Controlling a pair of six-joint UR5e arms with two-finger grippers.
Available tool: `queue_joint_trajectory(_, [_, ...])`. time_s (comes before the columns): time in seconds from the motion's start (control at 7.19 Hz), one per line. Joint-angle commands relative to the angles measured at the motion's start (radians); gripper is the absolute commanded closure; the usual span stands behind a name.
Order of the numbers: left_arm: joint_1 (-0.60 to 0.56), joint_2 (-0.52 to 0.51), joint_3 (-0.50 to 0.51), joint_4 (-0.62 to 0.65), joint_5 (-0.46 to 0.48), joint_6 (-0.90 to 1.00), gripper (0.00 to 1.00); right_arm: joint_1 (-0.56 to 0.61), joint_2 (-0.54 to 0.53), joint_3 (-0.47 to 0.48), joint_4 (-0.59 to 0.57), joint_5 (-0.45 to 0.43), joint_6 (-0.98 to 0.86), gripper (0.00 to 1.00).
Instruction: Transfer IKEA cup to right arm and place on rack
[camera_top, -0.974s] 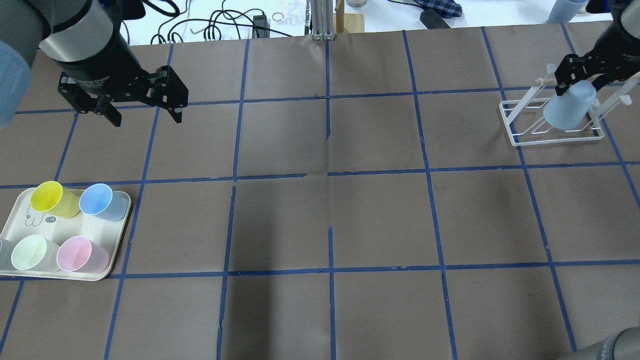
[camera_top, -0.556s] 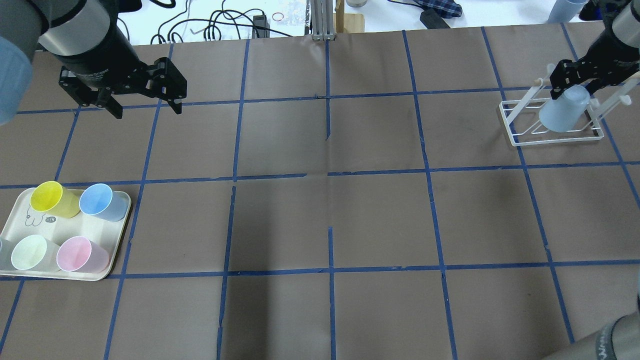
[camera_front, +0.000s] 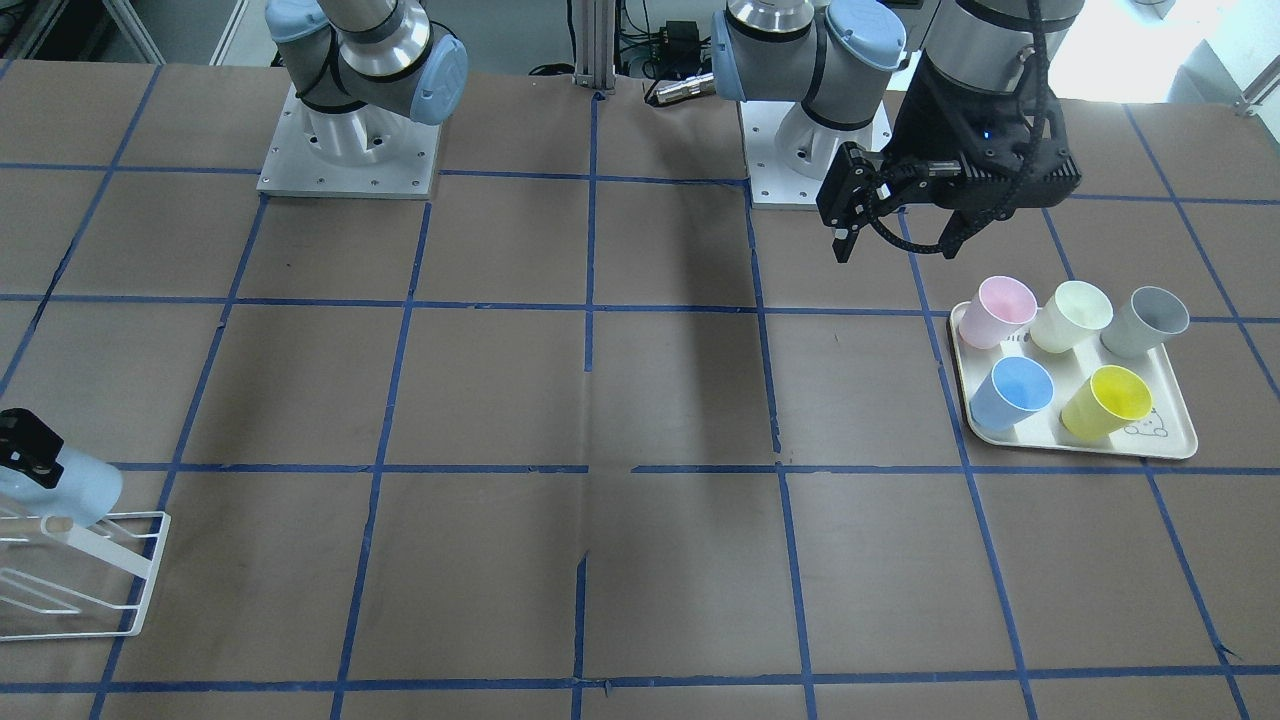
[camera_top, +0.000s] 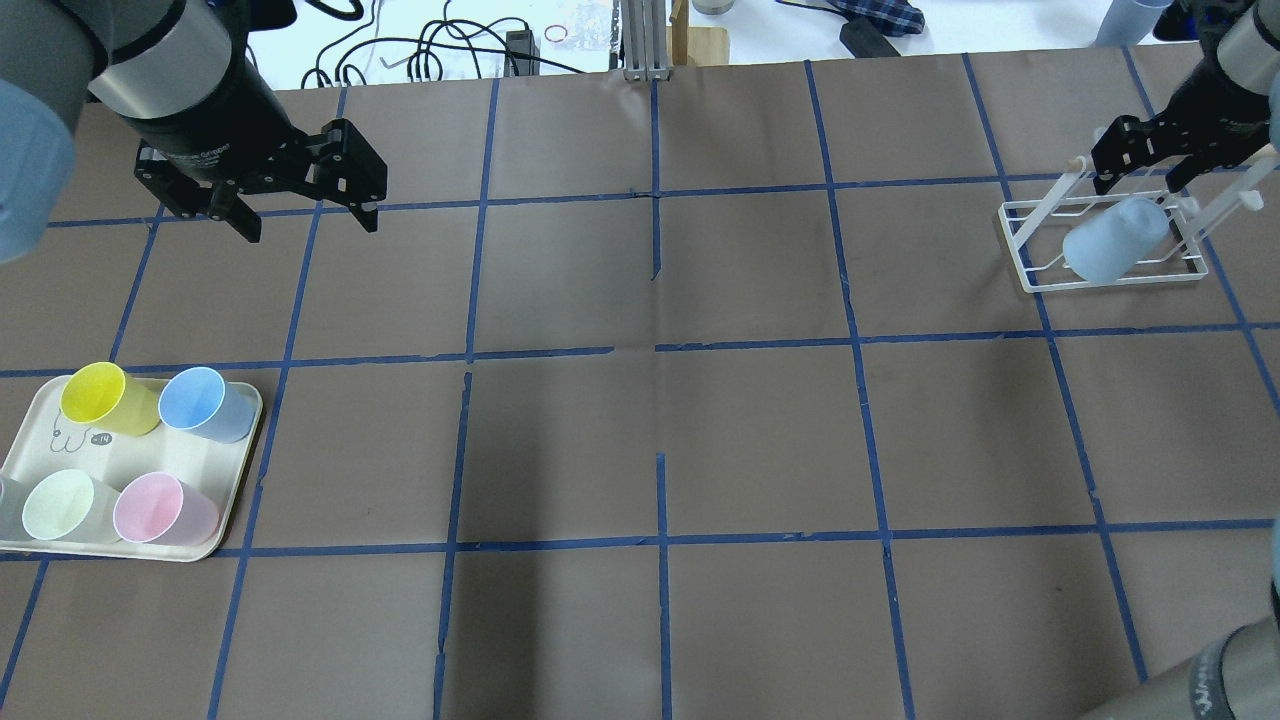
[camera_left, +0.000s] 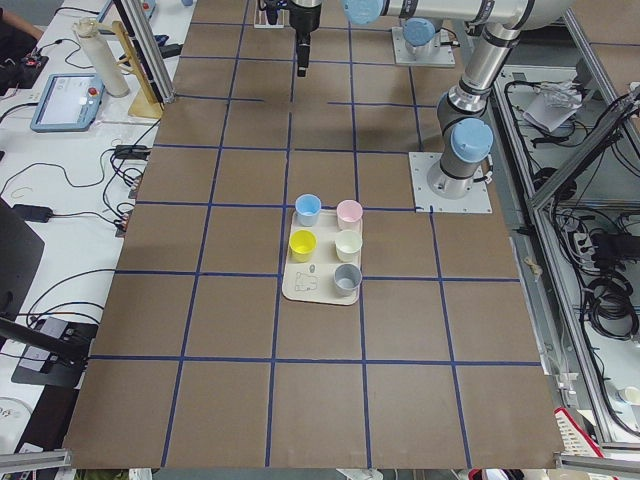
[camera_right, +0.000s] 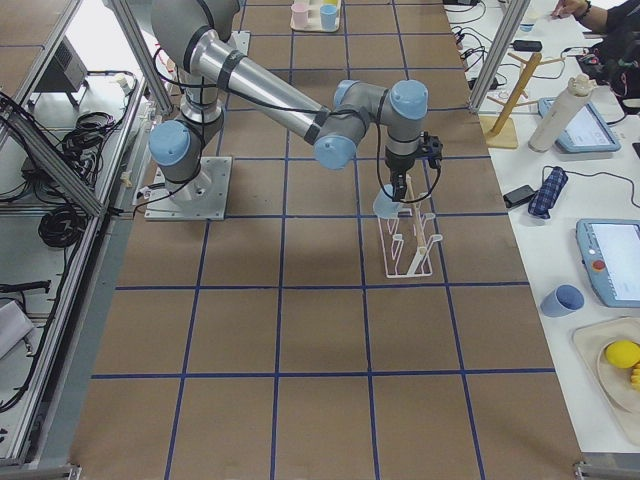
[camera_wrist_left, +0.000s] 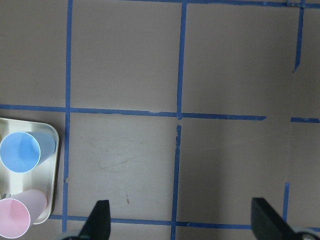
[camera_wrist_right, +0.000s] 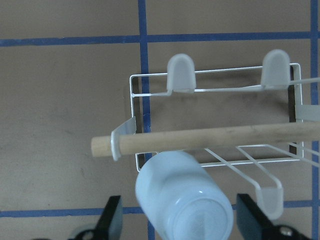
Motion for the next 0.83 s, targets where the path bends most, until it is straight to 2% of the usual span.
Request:
queue_joint_trajectory(0.0, [-0.001, -0.003, -0.001, 0.003, -0.001, 0.000, 0.00, 0.007, -0.064, -0.011, 0.099, -0.002, 0.013, 0.00])
queue_joint_trajectory(0.42, [-0.004, -0.004, -0.004, 0.003, -0.001, -0.002, 0.00, 0.030, -0.224, -0.039, 0.369, -0.011, 0.021, 0.00])
queue_joint_trajectory(0.7, [-0.006, -0.007, -0.004, 0.003, -0.021, -0.003, 0.00, 0.038, -0.296, -0.042, 0.509, -0.011, 0.030, 0.00])
